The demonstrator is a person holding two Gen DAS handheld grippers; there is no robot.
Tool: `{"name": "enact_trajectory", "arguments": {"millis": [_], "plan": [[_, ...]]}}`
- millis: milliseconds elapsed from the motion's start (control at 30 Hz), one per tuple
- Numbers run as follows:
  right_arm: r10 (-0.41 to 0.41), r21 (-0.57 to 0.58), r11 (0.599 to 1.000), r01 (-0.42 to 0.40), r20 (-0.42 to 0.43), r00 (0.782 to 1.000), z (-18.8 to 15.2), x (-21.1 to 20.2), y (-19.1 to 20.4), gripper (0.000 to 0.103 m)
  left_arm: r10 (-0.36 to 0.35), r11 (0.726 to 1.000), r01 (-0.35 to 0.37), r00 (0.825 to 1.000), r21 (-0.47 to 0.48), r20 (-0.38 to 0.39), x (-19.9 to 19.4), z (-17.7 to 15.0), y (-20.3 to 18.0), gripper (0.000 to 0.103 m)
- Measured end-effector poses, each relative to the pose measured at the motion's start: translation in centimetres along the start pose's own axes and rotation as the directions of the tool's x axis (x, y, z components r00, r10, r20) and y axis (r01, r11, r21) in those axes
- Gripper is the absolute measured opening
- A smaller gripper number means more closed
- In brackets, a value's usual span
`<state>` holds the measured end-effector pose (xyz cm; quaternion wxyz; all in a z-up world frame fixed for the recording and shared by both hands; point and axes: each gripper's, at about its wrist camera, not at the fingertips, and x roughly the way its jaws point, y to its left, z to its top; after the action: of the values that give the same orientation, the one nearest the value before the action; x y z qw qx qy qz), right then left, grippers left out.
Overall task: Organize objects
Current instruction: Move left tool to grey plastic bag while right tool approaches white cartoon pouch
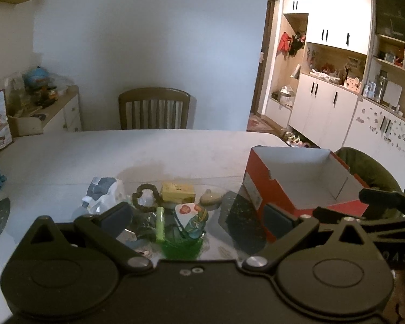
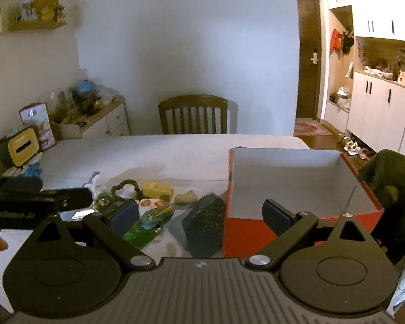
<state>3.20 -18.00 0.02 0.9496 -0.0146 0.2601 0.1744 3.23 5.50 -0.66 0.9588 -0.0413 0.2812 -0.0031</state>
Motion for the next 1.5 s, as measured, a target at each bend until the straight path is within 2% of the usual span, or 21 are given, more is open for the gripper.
{"name": "enact_trajectory", "arguments": {"millis": [100, 233, 400, 567, 733, 900, 1067, 1133, 1333, 1400, 1500], "plan": [[-0.008, -0.012, 1.000, 0.007, -0.007, 1.000, 0.5, 1.1, 0.8, 0.099, -0.012, 1.000, 0.012, 1.000, -0.007, -0.007, 1.2, 0.3, 1.2, 0.103], [-0.002, -0.018, 1.000, 0.001, -0.046, 0.999, 1.1, 3.4, 1.7, 0.099, 0.033, 0.999, -0.033, 0.999, -0.018, -0.022, 3.3, 1.0, 3.6, 0.103], [-0.018, -0.030, 0.999, 0.016, -0.093, 0.996, 1.4, 6.9, 3.0, 0.099, 0.084, 0.983, -0.095, 0.993, -0.155, -0.080, 6.9, 1.9, 8.6, 0.102], [-0.020, -0.042, 0.999, 0.015, -0.136, 0.990, 1.7, 10.7, 4.5, 0.099, 0.151, 0.983, -0.159, 0.984, -0.094, -0.091, 10.4, 2.3, 11.0, 0.102], [-0.009, -0.026, 1.000, 0.004, -0.193, 0.981, 1.7, 14.7, 5.7, 0.098, 0.183, 0.979, -0.192, 0.976, -0.073, -0.122, 13.3, 2.2, 13.0, 0.099], [-0.001, -0.024, 1.000, -0.005, -0.254, 0.967, 1.2, 18.2, 7.0, 0.098, 0.134, 0.985, -0.151, 0.972, -0.079, -0.191, 16.0, 1.6, 14.3, 0.094], [-0.006, -0.043, 0.999, -0.007, -0.292, 0.956, 0.4, 20.7, 8.2, 0.093, 0.113, 0.992, -0.121, 0.974, -0.029, -0.196, 17.0, 1.1, 14.1, 0.083], [-0.008, -0.046, 0.999, -0.007, -0.308, 0.951, 0.1, 21.6, 8.5, 0.088, 0.105, 0.994, -0.110, 0.975, -0.016, -0.198, 17.3, 1.1, 14.2, 0.081], [-0.006, 0.006, 1.000, 0.009, -0.356, 0.934, -0.5, 23.7, 8.1, 0.075, 0.057, 0.998, -0.063, 0.974, -0.022, -0.219, 17.8, 0.7, 14.6, 0.060], [-0.001, 0.017, 1.000, 0.008, -0.367, 0.930, -0.6, 24.0, 8.1, 0.066, 0.038, 0.998, -0.048, 0.975, -0.040, -0.220, 17.7, 0.6, 15.0, 0.058], [0.013, 0.042, 0.999, 0.003, -0.374, 0.927, -0.6, 24.2, 8.0, 0.059, 0.019, 0.999, -0.029, 0.977, -0.044, -0.212, 17.4, 0.7, 15.2, 0.048]]}}
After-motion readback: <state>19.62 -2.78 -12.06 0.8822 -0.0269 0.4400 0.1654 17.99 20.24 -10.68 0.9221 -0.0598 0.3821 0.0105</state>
